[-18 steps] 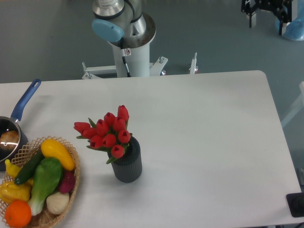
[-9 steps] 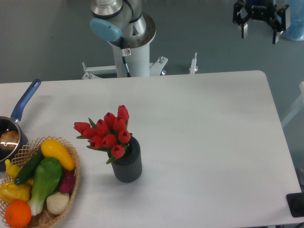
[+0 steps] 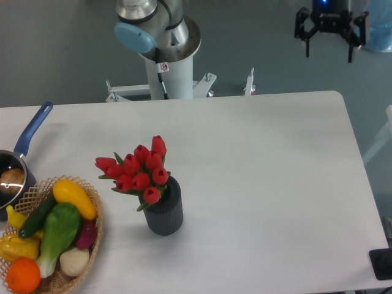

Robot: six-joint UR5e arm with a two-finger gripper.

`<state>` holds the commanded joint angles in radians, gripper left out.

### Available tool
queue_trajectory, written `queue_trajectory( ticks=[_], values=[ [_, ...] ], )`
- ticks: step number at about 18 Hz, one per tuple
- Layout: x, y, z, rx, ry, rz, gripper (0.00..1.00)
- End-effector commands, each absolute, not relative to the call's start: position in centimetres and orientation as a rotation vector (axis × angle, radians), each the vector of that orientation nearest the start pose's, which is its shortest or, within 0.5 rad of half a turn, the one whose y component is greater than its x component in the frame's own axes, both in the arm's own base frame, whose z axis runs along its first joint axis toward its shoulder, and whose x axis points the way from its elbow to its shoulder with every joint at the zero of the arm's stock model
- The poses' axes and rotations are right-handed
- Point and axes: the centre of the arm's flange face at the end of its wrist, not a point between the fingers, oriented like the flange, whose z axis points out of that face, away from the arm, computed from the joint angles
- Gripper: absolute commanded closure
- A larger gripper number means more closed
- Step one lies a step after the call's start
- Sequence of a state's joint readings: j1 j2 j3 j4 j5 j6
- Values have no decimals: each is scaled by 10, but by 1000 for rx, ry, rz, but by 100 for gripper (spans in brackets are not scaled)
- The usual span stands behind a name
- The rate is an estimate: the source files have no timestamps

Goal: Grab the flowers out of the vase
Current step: 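Move the open gripper down and across toward the red tulips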

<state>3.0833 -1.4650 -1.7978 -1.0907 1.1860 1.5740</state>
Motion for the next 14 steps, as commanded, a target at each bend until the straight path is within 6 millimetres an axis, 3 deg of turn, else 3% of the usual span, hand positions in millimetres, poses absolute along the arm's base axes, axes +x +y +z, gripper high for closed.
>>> queue_trajectory(
  ticks=[5,9,14],
  values=[
    [-446,221,479,-2688,231,430,0],
    [-445,230,476,-2633,187,386,0],
    [-443,256,464,-2579,194,310,0]
  ],
)
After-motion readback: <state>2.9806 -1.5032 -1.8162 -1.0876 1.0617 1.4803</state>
